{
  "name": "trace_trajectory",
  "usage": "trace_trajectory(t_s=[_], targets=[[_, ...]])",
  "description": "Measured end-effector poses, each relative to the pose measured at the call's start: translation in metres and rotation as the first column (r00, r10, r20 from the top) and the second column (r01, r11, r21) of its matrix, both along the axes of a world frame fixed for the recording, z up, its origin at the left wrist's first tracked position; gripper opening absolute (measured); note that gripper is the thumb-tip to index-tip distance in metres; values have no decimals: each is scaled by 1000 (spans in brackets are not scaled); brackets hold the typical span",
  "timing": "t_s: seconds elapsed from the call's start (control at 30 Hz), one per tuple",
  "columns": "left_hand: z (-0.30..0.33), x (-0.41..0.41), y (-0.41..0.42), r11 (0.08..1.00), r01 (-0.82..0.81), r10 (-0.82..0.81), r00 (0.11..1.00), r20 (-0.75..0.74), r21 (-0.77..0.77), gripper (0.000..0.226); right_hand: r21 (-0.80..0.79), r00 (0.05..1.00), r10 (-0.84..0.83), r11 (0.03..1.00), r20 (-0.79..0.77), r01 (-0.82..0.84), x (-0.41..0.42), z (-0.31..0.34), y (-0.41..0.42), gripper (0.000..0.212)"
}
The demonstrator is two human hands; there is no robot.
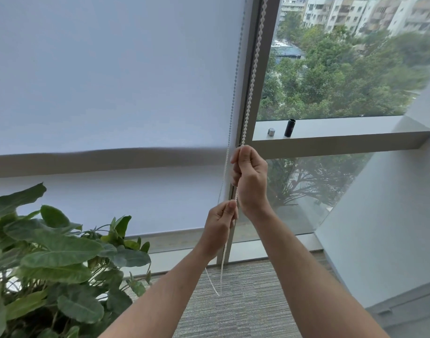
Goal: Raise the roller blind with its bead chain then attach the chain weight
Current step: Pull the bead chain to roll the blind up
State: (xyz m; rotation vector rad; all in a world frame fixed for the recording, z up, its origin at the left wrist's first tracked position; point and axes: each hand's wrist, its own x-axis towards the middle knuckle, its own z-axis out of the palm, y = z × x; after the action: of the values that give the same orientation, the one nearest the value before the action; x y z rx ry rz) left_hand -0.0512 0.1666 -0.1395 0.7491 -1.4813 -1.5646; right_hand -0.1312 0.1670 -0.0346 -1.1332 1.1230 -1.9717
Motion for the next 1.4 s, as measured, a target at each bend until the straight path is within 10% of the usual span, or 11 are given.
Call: trace_trajectory(t_s=[0.37, 0.8, 1.4], targets=[[0, 21, -24, 976, 111, -100, 992, -71, 188, 37, 18, 981, -151, 988, -124, 155, 5, -32, 7, 36], [118, -8, -28, 987, 105, -138, 947, -291, -125, 35, 151, 985, -106, 980, -136, 126, 6, -91, 21, 37], [99, -30, -18, 984, 1, -43, 972, -233, -178, 34, 305, 996, 85, 948, 33, -91, 0, -96, 38, 49]])
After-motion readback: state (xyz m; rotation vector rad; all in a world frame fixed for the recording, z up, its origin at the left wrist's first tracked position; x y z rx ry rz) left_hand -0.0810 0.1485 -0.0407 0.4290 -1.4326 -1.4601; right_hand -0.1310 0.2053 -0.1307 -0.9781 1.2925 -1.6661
